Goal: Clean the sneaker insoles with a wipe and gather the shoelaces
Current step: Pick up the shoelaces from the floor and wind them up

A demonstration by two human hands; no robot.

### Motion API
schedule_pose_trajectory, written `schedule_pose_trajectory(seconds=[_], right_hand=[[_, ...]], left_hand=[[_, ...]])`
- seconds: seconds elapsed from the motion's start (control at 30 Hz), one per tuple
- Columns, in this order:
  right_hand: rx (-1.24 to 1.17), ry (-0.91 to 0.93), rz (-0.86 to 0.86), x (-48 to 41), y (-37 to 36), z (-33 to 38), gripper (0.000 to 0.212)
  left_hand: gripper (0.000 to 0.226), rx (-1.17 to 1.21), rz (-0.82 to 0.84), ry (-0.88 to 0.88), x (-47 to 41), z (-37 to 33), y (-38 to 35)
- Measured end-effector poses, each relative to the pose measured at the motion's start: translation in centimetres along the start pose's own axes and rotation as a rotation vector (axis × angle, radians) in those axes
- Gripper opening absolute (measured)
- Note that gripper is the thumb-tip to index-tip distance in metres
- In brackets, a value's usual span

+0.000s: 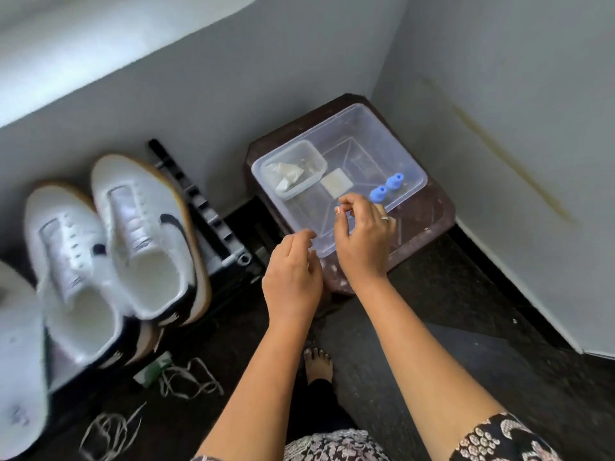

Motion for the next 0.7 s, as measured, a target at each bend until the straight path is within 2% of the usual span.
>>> schedule_pose_trajectory(seconds=[0.17,0.33,0.5,0.6,0.7], right_hand=[[0.033,0.097,0.092,7.1,-3.8,5.8,0.013],[0.071,0.196,0.227,17.4,-10.3,11.3,0.015],[0.16,0.301,0.553,29.7,-20.3,16.7,0.013],[0.215,0.352,0.753,35.7,-25.8,18.9,0.001],[0.336,0.443,0.992,40.2,-31.0,20.3,0.005]], left_hand=[[0.032,0.006,0.006,0.019,7.4,6.7,2.8],[0.034,0.019,0.113,0.184,17.7,18.3,3.7],[0.03,0.045,0.157,0.478,29.9,32.7,6.8],[0.029,0.024,0.202,0.659,35.5,40.3,8.4],[0.03,0.067,0.194,0.827,39.3,46.0,8.8]])
Point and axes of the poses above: each hand's wrist, its own x-axis away from the middle knuckle, its own y-axis out of the back of the hand, z = x × y, the point moved 8 cm from there along -x, towards the middle knuckle, and after that the axes turned 13 degrees about z, right-handed, at the moved point
